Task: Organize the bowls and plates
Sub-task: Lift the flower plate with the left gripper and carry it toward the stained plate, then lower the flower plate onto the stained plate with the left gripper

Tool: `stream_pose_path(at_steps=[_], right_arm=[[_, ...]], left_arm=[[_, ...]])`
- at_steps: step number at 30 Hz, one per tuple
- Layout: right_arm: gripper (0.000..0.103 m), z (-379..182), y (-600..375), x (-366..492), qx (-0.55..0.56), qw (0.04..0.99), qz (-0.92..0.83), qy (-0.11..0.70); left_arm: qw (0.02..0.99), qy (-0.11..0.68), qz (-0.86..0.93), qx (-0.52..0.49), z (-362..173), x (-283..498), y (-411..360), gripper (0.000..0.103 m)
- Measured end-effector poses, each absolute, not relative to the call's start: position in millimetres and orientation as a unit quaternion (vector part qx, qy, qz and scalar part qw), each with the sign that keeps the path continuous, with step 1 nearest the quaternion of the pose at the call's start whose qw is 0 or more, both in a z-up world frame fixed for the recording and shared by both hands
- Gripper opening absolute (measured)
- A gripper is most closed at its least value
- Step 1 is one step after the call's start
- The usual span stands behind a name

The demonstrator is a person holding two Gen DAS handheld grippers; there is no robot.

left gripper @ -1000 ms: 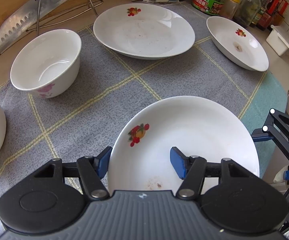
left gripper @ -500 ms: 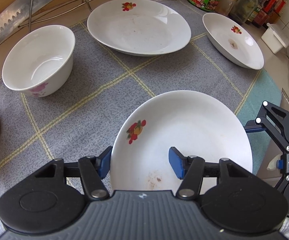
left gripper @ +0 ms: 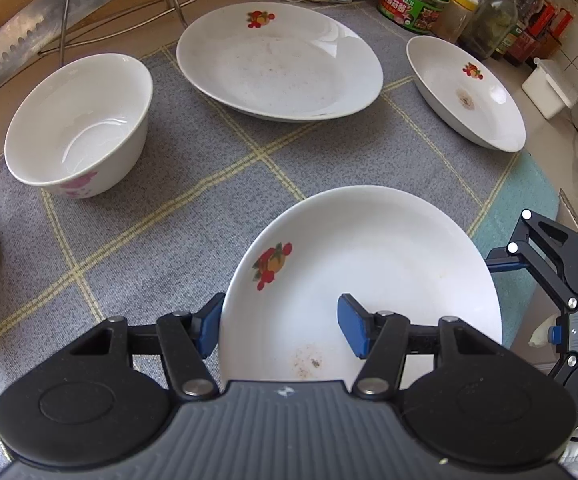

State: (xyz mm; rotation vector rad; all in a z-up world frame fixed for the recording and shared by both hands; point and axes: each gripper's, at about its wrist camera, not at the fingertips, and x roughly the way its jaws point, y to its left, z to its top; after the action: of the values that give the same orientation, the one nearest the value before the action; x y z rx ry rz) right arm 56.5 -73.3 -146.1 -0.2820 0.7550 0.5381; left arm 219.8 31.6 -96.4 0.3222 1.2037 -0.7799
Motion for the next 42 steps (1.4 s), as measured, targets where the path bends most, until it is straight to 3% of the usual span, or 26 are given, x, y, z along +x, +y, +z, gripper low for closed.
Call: stream_pose_path(at_steps=[42], right_arm=[[0.103,-107,-194,87,-0.151,0.884,0.275,0.347]], left_arm=[[0.764,0.52,-0.356,0.139,-49,246,-79,0.058]])
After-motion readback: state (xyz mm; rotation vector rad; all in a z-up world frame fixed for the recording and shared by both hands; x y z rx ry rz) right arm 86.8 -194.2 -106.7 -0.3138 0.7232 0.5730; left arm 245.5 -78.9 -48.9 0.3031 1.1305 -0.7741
